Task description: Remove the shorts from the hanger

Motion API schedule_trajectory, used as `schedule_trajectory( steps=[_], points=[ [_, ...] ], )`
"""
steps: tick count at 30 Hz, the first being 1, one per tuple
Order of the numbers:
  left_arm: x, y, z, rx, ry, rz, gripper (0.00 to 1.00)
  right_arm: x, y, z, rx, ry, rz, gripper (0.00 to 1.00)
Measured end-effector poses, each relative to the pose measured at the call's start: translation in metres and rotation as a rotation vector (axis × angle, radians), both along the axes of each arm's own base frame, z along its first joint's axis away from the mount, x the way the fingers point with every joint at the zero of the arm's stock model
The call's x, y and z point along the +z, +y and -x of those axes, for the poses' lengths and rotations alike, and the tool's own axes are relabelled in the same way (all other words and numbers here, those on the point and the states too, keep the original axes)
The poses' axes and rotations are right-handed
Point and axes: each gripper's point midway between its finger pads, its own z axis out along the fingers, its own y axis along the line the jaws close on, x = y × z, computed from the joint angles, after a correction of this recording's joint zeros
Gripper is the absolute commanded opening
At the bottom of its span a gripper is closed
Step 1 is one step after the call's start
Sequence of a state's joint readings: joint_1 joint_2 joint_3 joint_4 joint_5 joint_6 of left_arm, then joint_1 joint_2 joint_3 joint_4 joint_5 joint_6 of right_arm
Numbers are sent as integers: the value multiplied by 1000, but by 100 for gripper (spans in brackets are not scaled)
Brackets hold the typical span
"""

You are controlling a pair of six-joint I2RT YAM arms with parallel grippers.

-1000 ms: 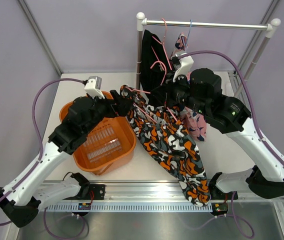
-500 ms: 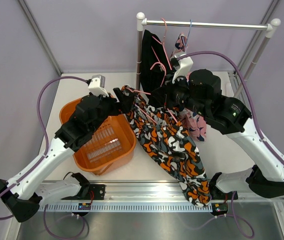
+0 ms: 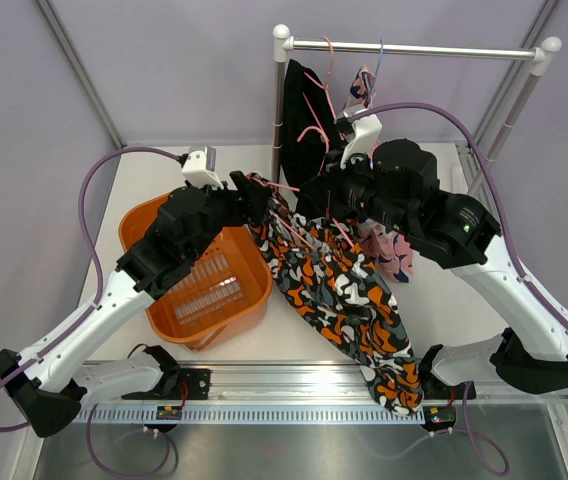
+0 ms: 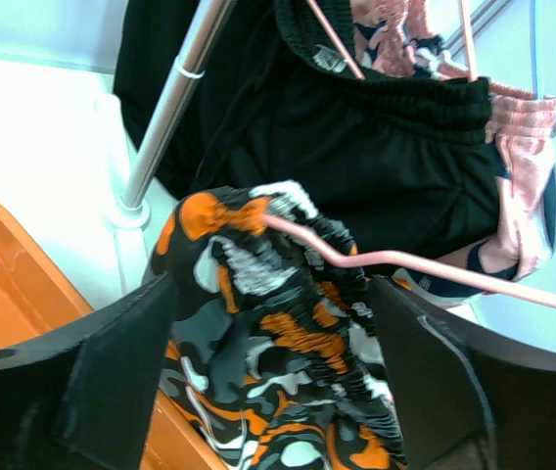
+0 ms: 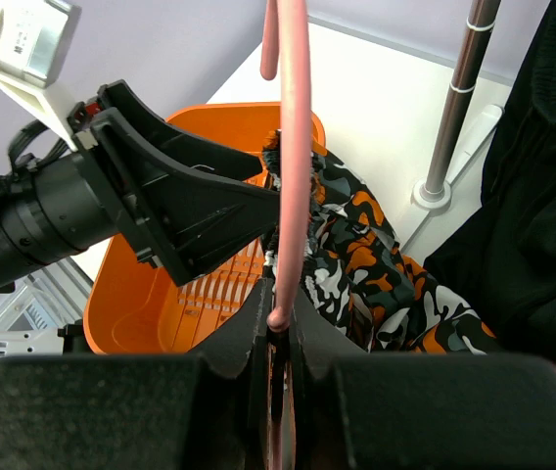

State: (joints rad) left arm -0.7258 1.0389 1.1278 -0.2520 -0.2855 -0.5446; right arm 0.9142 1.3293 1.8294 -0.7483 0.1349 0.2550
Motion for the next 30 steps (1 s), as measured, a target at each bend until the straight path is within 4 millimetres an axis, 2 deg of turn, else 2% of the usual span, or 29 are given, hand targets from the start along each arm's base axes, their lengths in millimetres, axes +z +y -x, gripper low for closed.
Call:
schedule_trajectory(
  steps=[11,13,16,21,29,30],
  points=[
    [-4,2,-4,28,4,-13,46,11,-4,0,-10,-27,-6,0],
    [-4,2,-4,30,4,-14,35,11,-5,0,-15,-28,-1,0],
    [-4,3,-4,31,3,-16,28,9,-7,0,-21,-24,7,0],
    [-5,3,-6,37,2,-27,0,8,-7,1,-18,-22,10,0],
    [-14,4,-17,77,15,-65,0,10,-9,9,-4,-23,8,0],
    [-14,4,-17,80,15,-66,13,11,-10,10,-3,-23,7,0]
  ],
)
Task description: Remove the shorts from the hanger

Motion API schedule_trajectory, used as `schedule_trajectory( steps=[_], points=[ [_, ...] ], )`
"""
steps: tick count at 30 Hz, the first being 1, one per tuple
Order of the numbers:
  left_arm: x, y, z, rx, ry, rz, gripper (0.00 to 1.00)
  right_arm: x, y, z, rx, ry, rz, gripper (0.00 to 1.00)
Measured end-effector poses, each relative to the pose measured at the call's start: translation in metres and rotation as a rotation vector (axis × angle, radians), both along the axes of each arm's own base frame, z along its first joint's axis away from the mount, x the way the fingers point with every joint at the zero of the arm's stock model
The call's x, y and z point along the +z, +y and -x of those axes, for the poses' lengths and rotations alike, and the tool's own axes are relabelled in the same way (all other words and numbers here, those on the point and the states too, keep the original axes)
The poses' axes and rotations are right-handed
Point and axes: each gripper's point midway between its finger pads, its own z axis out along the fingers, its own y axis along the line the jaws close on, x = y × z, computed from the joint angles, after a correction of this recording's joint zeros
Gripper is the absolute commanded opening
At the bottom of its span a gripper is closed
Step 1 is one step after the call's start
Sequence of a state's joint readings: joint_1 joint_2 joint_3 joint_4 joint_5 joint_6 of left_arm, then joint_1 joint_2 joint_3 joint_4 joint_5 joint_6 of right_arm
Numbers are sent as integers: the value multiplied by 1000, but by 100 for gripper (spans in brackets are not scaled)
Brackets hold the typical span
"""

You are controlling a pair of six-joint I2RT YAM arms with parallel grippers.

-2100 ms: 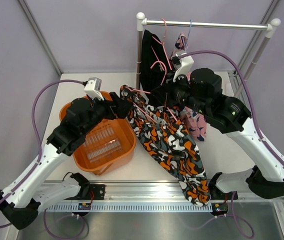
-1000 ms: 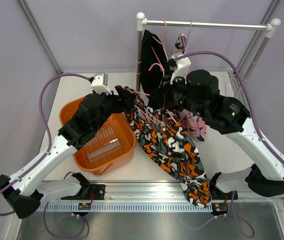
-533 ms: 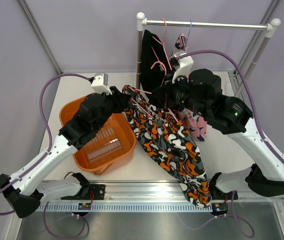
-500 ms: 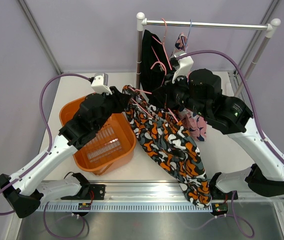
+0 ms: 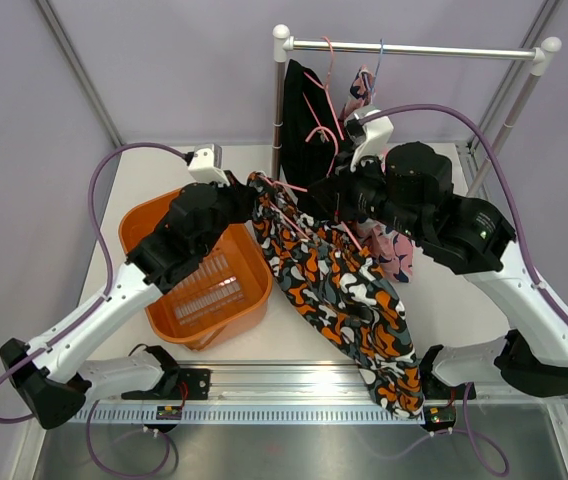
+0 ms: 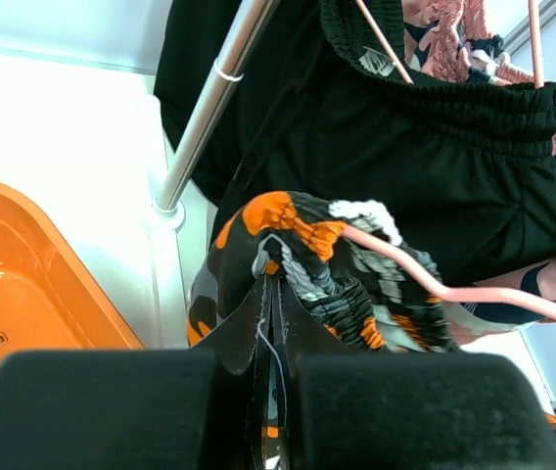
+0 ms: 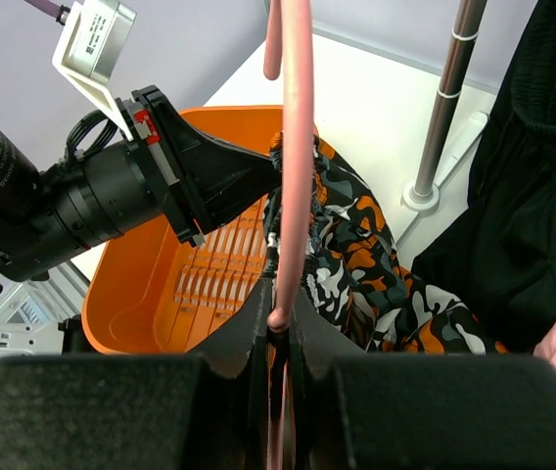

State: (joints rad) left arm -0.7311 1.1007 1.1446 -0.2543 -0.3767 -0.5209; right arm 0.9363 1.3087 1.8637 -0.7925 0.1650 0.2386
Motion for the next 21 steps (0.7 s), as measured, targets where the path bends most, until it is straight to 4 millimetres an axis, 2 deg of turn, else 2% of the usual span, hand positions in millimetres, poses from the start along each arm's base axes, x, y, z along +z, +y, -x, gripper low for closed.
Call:
schedule_trajectory(
  steps=[2,4,5,13,21],
  points=[
    [1,0,0,-2,-4,-4,41,2,-4,2,-3,-2,-2,0],
    [3,0,1,-3,-5,5,48,4,-8,4,-9,-5,-3,0],
    [4,1,2,-5,-8,10,58,5,-10,5,-10,-8,-5,0],
    [18,0,13,-38,-35,36,77,9,-14,8,-10,-15,-14,0],
    [29,-11,22,-116,-67,63,83,11,-12,8,-7,-19,-7,0]
  ],
)
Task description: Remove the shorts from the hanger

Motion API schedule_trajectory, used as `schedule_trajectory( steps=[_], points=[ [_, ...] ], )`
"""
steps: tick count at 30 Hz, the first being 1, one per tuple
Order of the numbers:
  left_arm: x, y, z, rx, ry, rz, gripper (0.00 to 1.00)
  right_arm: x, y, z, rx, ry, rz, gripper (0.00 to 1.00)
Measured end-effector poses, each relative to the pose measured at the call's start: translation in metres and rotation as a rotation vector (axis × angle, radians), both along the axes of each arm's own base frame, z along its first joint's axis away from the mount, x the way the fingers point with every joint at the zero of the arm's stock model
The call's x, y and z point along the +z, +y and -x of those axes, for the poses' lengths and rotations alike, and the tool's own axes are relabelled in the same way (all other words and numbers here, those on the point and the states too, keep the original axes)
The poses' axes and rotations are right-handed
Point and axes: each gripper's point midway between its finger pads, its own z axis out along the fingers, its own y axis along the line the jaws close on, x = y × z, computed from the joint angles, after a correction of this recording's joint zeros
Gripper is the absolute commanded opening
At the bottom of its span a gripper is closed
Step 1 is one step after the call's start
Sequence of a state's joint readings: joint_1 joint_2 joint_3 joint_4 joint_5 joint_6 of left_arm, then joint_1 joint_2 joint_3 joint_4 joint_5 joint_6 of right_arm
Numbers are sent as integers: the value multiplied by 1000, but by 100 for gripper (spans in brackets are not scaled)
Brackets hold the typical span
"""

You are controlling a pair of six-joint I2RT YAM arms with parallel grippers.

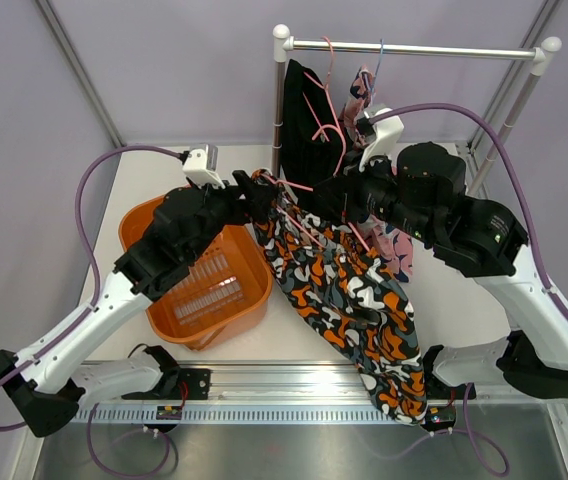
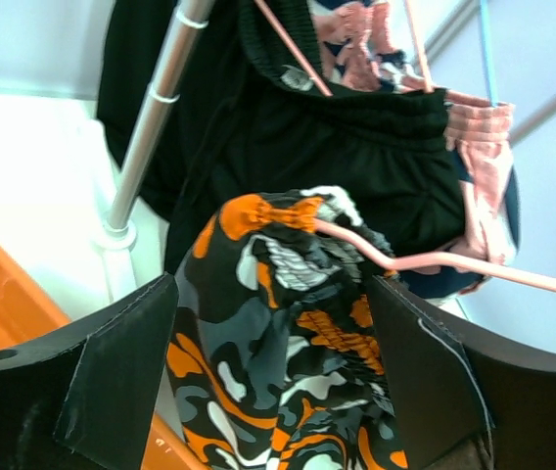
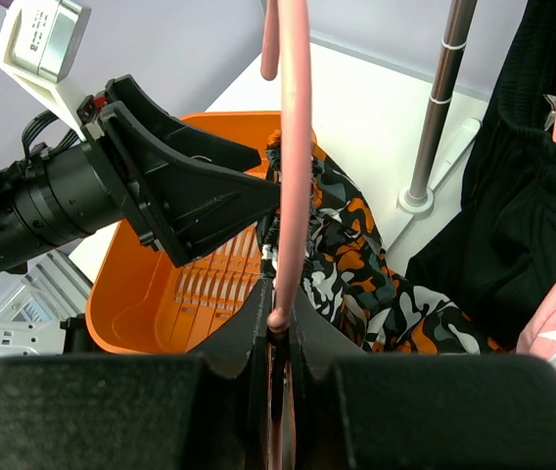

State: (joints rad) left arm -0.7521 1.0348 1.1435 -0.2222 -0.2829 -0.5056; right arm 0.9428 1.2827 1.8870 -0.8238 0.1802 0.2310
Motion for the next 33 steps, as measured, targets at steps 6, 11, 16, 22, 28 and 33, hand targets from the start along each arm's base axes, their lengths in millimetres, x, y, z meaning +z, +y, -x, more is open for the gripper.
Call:
schedule_trajectory(
  steps=[6,11,16,22,28,33],
  points=[
    [-6,-10,-1,-32,9,-9,76,2,0,0,-1,1,3,0],
    [-16,-19,-8,-37,36,-37,66,-1,0,0,-2,9,15,0],
    [-19,-21,-10,-35,45,-41,31,-1,-1,0,-2,12,22,0],
    [-15,-18,-12,-15,41,-42,0,-1,-4,-2,-17,4,32,0],
    [-10,-13,-14,23,36,-45,0,1,-8,1,-16,-3,27,0],
    [-11,4,-23,132,49,-78,0,0,-14,6,-13,-6,22,0]
  ],
)
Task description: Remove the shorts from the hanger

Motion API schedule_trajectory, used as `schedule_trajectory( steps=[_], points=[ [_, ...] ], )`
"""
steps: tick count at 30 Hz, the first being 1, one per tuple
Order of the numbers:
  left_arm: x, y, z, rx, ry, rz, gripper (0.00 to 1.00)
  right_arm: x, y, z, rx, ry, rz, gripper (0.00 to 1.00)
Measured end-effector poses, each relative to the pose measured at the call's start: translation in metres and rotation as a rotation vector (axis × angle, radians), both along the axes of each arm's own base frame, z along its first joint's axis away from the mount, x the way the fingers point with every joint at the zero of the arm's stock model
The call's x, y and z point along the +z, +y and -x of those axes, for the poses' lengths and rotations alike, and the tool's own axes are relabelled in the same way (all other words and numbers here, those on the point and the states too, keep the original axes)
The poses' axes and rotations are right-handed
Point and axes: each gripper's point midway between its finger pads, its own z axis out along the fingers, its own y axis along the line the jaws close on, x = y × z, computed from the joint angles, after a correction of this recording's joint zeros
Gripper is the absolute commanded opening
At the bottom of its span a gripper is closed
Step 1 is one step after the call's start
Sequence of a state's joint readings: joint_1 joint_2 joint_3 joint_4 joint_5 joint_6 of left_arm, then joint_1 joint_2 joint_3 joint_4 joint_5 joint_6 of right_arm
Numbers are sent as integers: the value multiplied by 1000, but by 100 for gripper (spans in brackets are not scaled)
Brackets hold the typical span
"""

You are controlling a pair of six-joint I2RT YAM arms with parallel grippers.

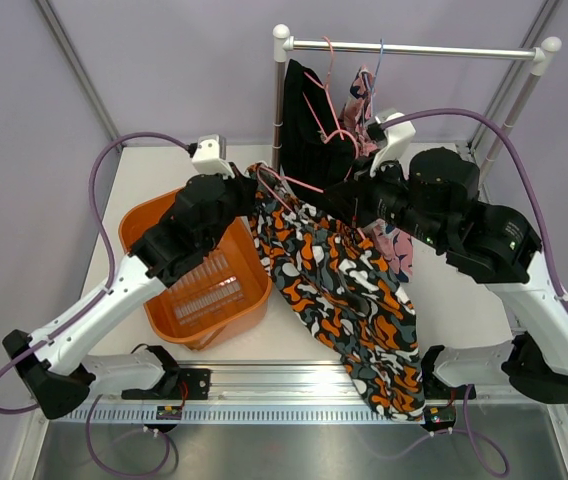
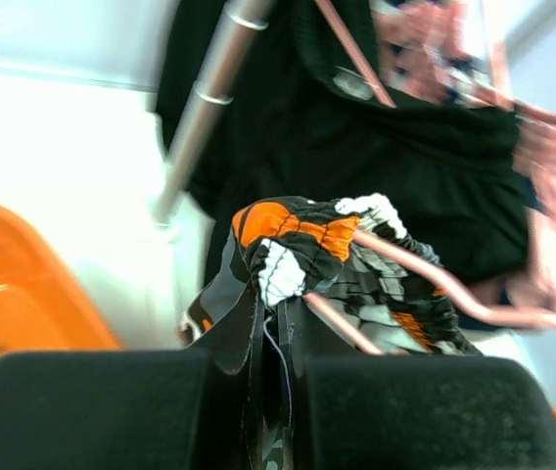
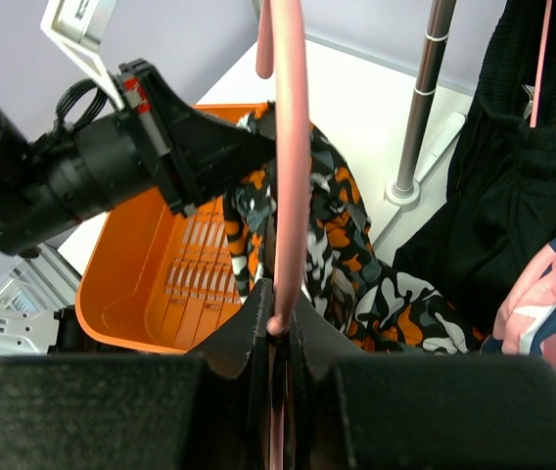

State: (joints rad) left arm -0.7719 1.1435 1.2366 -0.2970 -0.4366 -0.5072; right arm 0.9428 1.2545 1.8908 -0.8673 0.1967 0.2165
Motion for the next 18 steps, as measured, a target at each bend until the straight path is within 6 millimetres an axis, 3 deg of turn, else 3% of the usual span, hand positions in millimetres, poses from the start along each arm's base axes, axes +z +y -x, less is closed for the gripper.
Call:
schedule_trajectory(
  steps=[6,10,15,18],
  points=[
    [-11,15,-22,136,37,-72,0,6,-11,11,14,-17,-27,0],
    [-25,15,-32,156,69,-102,0,14,-19,20,27,-38,-54,0],
    [-26,-13,-24,-8,69,-74,0,19,-26,20,13,-58,-57,0],
    [-21,-42,-4,-183,54,-79,0,21,-26,14,-13,-76,-52,0]
  ],
)
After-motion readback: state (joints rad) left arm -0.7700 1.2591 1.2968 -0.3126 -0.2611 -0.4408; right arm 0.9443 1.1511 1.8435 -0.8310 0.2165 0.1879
